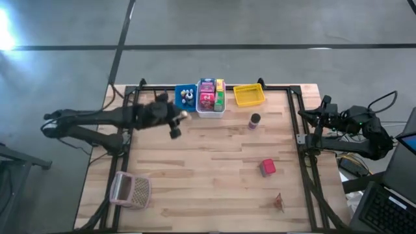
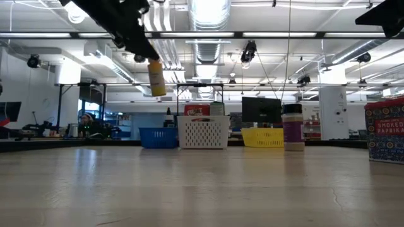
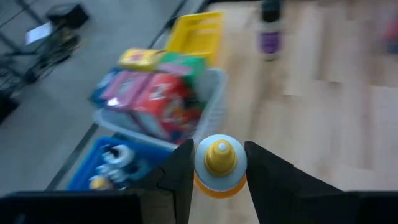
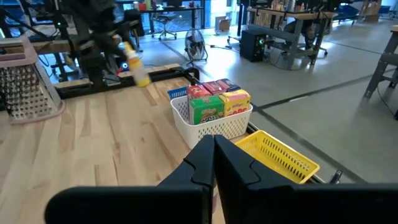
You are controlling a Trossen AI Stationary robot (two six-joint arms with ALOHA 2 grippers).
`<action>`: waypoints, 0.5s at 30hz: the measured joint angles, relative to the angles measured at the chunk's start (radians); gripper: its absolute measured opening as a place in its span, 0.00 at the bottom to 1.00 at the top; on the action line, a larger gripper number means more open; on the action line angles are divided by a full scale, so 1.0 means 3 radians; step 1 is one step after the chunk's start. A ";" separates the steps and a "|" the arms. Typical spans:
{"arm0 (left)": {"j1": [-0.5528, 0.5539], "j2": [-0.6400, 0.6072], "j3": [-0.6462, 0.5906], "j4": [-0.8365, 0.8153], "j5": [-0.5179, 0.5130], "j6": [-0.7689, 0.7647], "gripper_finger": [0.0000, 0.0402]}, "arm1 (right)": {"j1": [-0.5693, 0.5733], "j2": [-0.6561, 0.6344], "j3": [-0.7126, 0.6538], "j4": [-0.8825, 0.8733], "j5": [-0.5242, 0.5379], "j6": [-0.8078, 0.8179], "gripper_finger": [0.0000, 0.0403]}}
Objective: Pick & Place Kitchen Items
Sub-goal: Put the large yellow food coloring bottle into the blue bin
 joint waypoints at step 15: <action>0.1385 0.0269 -0.0009 0.0174 0.0756 0.0255 0.32 | 0.0000 0.0000 0.0000 0.0000 0.0000 0.0000 0.02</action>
